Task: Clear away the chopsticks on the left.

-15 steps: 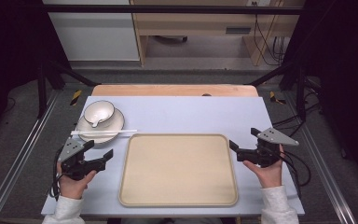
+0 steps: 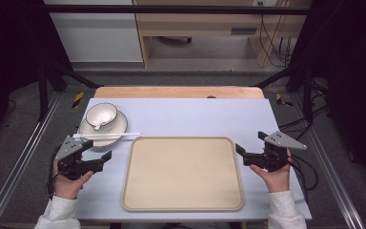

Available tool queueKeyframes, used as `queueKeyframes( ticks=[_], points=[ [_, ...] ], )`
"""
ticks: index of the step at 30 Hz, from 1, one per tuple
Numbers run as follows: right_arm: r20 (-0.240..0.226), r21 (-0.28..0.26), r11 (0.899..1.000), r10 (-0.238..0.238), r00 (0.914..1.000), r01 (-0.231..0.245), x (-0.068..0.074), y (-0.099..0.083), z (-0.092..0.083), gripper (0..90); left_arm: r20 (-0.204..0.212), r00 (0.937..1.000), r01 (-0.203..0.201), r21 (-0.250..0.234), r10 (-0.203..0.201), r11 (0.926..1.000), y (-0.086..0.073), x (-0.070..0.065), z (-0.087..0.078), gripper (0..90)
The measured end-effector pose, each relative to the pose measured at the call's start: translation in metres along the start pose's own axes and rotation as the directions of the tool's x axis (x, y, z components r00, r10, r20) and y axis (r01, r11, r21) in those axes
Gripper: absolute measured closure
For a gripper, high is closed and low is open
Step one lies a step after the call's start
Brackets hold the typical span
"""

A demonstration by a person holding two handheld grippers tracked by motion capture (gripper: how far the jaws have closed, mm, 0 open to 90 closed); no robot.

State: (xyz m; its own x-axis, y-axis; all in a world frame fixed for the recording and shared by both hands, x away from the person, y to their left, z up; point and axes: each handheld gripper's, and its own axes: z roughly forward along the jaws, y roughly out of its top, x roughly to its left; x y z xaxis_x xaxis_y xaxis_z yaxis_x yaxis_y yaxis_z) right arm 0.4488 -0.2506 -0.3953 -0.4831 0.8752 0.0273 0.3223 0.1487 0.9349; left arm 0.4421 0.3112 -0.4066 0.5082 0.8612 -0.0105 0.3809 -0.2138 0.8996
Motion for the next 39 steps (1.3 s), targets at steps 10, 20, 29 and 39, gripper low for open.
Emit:
queueKeyframes(
  ticks=[10, 20, 29, 39],
  points=[
    [-0.005, 0.006, 1.0, -0.014, 0.9999, 0.014, 0.005, 0.001, 0.003, 4.5, 0.006, 0.9996, -0.026, 0.055, 0.026, 0.9981, 0.006, 0.026, 0.004, 16.5],
    [-0.006, 0.028, 0.999, -0.027, 0.9996, 0.027, 0.008, -0.001, 0.009, 4.5, -0.034, 0.9971, -0.063, 0.154, 0.069, 0.9861, 0.0, 0.053, 0.025, 20.4],
    [-0.008, 0.036, 0.999, -0.033, 0.9994, 0.033, 0.009, -0.001, 0.011, 4.5, -0.09, 0.9941, -0.043, 0.179, 0.06, 0.9829, -0.008, 0.069, 0.051, 28.5],
    [-0.012, 0.043, 0.998, -0.034, 0.9993, 0.035, 0.01, -0.002, 0.013, 4.6, -0.119, 0.9883, -0.071, 0.202, 0.096, 0.9768, -0.006, 0.073, 0.067, 35.2]
  ],
)
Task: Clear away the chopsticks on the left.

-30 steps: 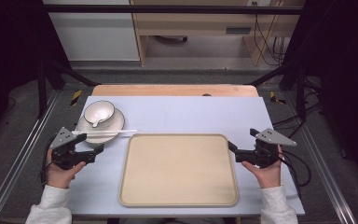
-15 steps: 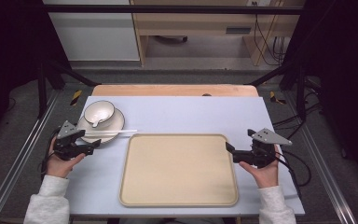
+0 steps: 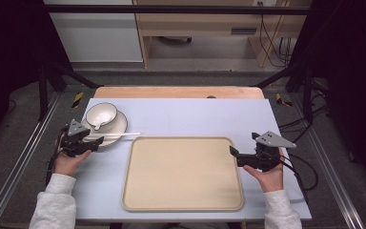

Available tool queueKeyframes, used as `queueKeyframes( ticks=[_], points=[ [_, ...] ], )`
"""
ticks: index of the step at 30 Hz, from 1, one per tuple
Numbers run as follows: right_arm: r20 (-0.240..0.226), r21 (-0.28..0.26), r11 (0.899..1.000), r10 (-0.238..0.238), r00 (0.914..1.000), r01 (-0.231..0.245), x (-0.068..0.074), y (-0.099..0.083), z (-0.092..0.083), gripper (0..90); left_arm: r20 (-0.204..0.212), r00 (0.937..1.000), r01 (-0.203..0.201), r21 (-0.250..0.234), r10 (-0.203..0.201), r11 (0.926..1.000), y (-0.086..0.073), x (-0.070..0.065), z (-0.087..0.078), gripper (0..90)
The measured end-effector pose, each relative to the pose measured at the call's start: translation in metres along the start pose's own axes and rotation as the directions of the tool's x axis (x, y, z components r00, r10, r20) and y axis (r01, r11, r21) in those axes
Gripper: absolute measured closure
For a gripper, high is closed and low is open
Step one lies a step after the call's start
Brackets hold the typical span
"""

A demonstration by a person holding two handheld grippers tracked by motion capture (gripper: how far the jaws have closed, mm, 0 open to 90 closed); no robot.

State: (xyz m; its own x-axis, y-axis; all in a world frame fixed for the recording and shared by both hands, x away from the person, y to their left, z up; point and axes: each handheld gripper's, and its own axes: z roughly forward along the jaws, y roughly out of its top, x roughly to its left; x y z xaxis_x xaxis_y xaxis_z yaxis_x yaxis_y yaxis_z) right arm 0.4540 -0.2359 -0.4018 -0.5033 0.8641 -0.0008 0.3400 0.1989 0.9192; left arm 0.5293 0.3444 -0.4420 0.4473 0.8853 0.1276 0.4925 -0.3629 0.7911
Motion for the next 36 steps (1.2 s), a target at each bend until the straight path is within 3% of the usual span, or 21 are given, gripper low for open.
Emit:
queueKeyframes(
  ticks=[8, 16, 21, 36],
  points=[
    [0.002, 0.001, 1.0, -0.001, 1.0, 0.001, 0.0, 0.0, -0.001, 4.6, -0.008, 0.9998, -0.016, 0.052, 0.017, 0.9985, -0.003, 0.0, 0.008, 41.4],
    [-0.001, 0.003, 1.0, -0.003, 1.0, 0.003, 0.0, 0.0, 0.0, 4.6, -0.013, 0.9996, -0.024, 0.04, 0.024, 0.9989, -0.002, 0.002, 0.012, 42.8],
    [0.001, 0.001, 1.0, -0.002, 1.0, 0.002, 0.0, 0.0, 0.0, 4.6, -0.017, 0.9993, -0.033, 0.061, 0.034, 0.9976, -0.003, 0.001, 0.015, 43.7],
    [-0.001, -0.001, 1.0, -0.004, 1.0, 0.004, -0.001, 0.0, -0.002, 4.8, 0.021, 0.9983, -0.056, 0.095, 0.054, 0.9939, -0.002, -0.006, 0.009, 66.3]
  ],
)
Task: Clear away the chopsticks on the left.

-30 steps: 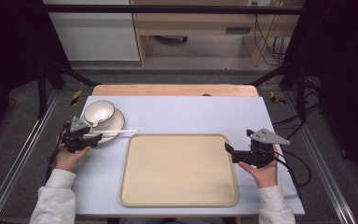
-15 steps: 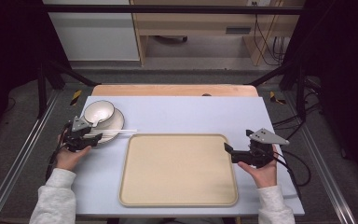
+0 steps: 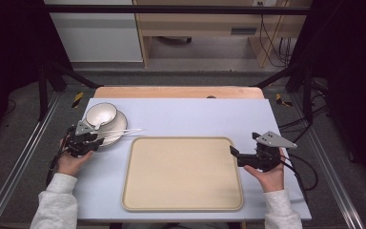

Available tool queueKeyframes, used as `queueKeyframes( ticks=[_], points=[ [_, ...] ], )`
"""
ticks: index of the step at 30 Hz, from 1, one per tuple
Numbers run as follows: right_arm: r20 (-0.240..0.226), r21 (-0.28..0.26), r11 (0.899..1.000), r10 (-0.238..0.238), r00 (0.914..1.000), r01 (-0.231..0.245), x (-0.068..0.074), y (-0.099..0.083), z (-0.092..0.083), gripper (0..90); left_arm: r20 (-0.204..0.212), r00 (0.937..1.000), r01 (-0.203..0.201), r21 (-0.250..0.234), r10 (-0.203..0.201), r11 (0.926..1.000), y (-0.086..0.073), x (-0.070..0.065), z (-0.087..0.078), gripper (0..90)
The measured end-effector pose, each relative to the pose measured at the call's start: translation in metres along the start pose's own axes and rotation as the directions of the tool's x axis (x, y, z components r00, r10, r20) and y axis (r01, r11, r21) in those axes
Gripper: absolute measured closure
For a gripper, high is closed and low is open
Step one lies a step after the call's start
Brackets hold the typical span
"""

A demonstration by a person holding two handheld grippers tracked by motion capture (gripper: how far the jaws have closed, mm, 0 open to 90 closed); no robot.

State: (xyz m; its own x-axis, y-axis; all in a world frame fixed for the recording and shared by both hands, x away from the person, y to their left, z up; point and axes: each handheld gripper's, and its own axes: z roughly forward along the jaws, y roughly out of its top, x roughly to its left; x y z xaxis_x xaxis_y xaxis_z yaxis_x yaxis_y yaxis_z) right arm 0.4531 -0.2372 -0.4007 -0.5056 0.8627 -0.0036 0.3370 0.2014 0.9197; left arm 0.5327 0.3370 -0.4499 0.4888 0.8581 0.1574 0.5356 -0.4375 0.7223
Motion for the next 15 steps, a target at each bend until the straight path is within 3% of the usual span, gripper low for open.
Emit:
queueKeyframes(
  ticks=[11, 15],
  points=[
    [-0.003, 0.002, 1.0, -0.001, 1.0, 0.001, 0.0004, -0.0003, 0.0009, 4.9, 0.046, 0.9989, -0.009, 0.01, 0.008, 0.9999, 0.0025, -0.0074, -0.0013, 78.0],
    [-0.003, 0.002, 1.0, 0.0, 1.0, 0.0, 0.0002, -0.0003, 0.0009, 4.9, 0.045, 0.999, -0.004, 0.018, 0.003, 0.9998, 0.0032, -0.0095, -0.0008, 80.2]
  ],
)
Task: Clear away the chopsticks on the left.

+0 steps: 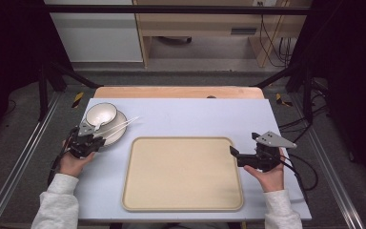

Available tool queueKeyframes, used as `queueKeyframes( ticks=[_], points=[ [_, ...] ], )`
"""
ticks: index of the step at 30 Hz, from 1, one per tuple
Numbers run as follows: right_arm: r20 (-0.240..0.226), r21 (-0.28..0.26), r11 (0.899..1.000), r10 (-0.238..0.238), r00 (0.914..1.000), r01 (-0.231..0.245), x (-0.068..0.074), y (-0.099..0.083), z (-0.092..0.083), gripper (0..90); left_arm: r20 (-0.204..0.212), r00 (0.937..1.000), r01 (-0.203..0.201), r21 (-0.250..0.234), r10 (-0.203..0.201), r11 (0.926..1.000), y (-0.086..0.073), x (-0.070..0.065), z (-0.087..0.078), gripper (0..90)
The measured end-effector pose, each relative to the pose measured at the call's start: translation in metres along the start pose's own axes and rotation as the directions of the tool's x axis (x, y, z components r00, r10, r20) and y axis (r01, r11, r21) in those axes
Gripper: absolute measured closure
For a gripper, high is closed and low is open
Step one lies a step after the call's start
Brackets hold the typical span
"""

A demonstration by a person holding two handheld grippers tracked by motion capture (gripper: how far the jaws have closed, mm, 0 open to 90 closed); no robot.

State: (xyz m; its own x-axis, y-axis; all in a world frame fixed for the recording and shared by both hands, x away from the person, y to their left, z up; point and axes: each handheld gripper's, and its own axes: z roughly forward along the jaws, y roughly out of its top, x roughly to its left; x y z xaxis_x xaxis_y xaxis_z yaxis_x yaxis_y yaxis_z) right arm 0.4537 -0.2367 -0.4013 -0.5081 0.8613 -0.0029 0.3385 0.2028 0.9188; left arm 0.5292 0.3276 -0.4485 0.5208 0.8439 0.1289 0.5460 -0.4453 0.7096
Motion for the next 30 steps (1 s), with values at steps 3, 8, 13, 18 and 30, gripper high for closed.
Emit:
queueKeyframes(
  ticks=[3, 8, 13, 18, 30],
  points=[
    [0.0, 0.003, 1.0, -0.001, 1.0, 0.001, 0.0, 0.0, 0.0, 4.9, 0.0, 1.0, 0.0, 0.003, 0.0, 1.0, 0.001, -0.002, 0.0, 82.1],
    [-0.003, 0.004, 1.0, 0.0, 1.0, 0.0, 0.001, 0.0, 0.001, 4.9, -0.002, 0.9999, 0.012, 0.007, -0.012, 0.9999, 0.002, -0.003, 0.001, 83.5],
    [-0.004, 0.004, 1.0, -0.001, 1.0, 0.001, 0.0, 0.0, 0.0, 4.9, 0.002, 0.9995, 0.03, 0.006, -0.03, 0.9995, 0.005, -0.005, 0.004, 78.8],
    [-0.003, 0.004, 1.0, -0.001, 1.0, 0.001, 0.0, 0.0, 0.0, 4.9, -0.012, 0.9981, 0.061, 0.019, -0.061, 0.998, 0.012, -0.007, 0.011, 76.9],
    [-0.007, 0.007, 1.0, 0.0, 1.0, 0.0, -0.001, 0.0, 0.0, 4.8, -0.02, 0.9973, 0.072, 0.082, -0.07, 0.9941, 0.02, -0.011, 0.028, 81.5]
  ],
)
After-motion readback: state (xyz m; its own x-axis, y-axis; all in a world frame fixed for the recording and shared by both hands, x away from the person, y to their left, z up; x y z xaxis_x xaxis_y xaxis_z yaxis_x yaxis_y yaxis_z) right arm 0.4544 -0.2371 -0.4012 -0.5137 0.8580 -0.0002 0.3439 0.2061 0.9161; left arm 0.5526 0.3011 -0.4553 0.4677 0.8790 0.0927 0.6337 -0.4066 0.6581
